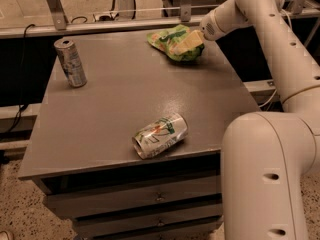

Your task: Move green rice chip bag near redbull can

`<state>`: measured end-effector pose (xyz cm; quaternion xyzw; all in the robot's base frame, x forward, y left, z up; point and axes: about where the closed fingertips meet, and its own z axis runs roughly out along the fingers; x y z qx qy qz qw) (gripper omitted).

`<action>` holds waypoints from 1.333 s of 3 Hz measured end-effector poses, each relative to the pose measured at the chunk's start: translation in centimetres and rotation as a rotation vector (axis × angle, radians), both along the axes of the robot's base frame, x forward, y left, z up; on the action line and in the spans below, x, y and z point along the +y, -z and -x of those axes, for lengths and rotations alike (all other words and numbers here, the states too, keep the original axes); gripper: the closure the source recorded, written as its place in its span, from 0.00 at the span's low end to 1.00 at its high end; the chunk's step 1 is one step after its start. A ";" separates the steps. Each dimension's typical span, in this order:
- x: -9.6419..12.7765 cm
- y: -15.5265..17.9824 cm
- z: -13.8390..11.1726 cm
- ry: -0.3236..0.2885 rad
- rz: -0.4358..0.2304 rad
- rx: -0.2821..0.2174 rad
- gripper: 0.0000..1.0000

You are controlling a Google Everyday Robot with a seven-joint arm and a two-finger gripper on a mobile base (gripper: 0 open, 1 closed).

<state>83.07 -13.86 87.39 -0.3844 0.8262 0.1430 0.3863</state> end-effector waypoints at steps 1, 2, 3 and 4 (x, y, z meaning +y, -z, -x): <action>0.9 0.7 0.0 0.002 0.004 0.032 0.39; 1.4 1.0 0.3 -0.004 0.007 0.053 0.62; 1.9 -0.4 0.9 -0.029 0.004 0.029 0.85; 2.8 -3.5 2.1 -0.079 -0.004 -0.041 1.00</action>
Offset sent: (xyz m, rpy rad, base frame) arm -0.0080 0.0138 -0.0051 -0.0125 0.0675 0.0024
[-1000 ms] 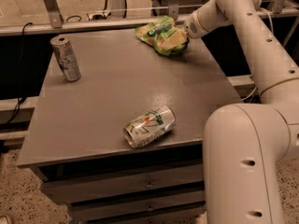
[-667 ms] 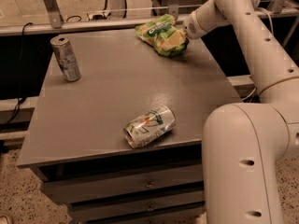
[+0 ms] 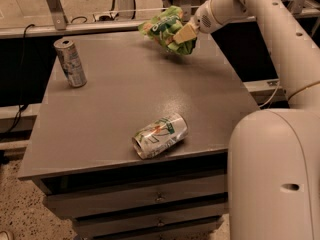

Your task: Move green rice chip bag near redbull can

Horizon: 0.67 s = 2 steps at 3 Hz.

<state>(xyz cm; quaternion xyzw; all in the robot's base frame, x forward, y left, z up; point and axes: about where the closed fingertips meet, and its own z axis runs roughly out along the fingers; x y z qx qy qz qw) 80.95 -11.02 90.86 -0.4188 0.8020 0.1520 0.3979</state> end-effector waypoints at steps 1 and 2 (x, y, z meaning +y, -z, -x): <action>1.1 -4.1 2.3 -0.068 0.005 -0.103 1.00; 1.1 -4.1 2.3 -0.068 0.005 -0.102 1.00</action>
Offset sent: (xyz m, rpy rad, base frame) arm -0.0172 0.0066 0.0337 -0.0027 -0.0849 0.0511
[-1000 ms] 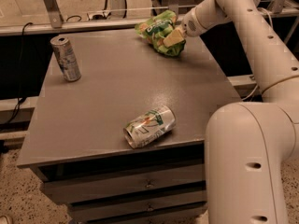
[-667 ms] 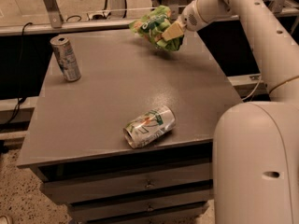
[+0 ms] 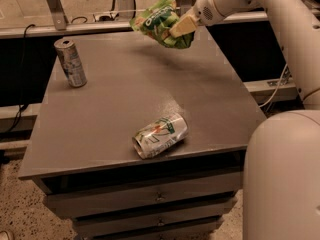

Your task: Move green rice chip bag near redbull can

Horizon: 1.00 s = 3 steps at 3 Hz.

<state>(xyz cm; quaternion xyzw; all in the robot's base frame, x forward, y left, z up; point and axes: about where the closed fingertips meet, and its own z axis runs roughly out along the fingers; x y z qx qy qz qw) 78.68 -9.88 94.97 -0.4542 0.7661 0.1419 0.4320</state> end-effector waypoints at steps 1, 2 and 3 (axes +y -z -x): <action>1.1 -0.1 -0.1 -0.017 -0.021 0.001 1.00; 5.7 -1.1 0.1 -0.095 -0.062 -0.004 1.00; 11.3 -1.8 0.3 -0.178 -0.133 0.006 1.00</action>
Offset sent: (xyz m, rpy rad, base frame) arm -0.0045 0.1234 0.0353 0.1268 -0.0229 0.2176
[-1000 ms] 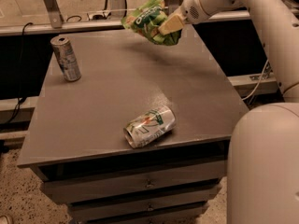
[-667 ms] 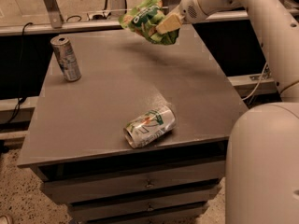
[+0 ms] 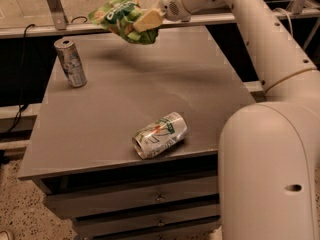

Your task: Move green rice chip bag near redbull can

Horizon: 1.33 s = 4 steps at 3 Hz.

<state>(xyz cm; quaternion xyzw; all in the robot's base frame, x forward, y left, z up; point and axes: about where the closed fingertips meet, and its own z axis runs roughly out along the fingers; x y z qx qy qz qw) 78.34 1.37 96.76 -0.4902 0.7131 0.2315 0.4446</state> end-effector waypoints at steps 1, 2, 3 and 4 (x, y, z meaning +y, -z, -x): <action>5.8 0.1 0.6 -0.082 -0.079 0.039 1.00; 9.8 1.2 1.2 -0.128 -0.122 0.091 1.00; 12.3 2.5 2.2 -0.159 -0.147 0.142 1.00; 13.5 3.8 2.7 -0.168 -0.143 0.172 1.00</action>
Offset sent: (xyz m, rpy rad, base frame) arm -0.0230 0.1412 -0.0232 0.1766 0.1530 0.1779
